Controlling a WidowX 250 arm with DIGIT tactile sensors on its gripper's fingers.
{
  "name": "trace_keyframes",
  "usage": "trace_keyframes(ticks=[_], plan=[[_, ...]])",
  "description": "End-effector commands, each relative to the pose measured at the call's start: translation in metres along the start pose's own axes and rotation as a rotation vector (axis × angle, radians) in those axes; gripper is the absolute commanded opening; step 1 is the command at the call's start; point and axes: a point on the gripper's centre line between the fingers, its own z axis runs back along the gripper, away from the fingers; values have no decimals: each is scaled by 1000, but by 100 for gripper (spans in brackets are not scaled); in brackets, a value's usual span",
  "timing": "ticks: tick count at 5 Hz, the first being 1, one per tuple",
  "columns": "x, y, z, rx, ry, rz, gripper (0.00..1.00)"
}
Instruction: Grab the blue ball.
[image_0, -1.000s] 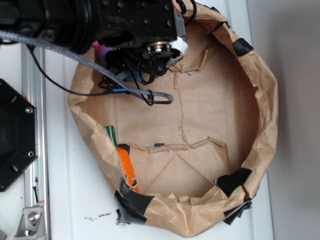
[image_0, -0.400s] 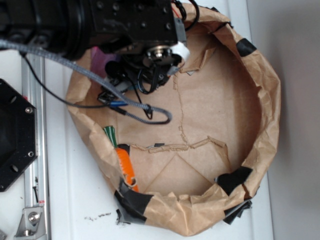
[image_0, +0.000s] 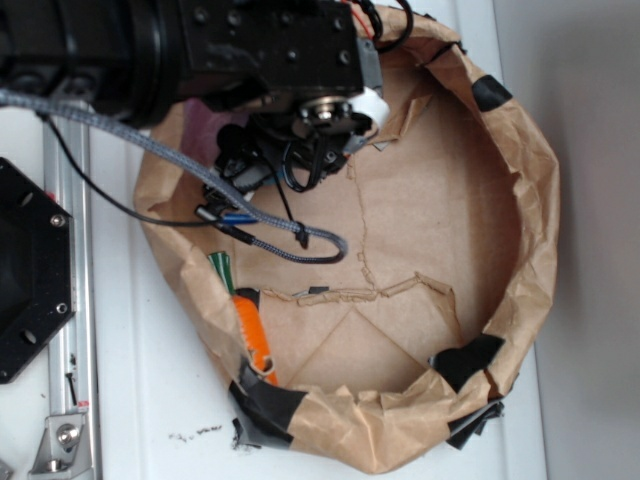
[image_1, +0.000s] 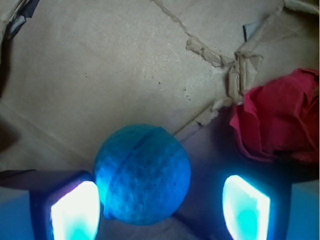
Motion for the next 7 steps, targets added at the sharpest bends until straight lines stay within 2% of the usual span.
trace_keyframes(ticks=[1, 2, 3, 4, 5, 6, 7], plan=[[5, 7, 14, 47, -33, -2, 100], [4, 7, 12, 34, -30, 4, 100], [11, 6, 3, -16, -40, 3, 100], [23, -9, -13, -132, -11, -57, 100], [26, -15, -9, -118, -14, -53, 78], [25, -15, -8, -102, -18, -40, 0], [24, -16, -7, -91, -16, -36, 0]])
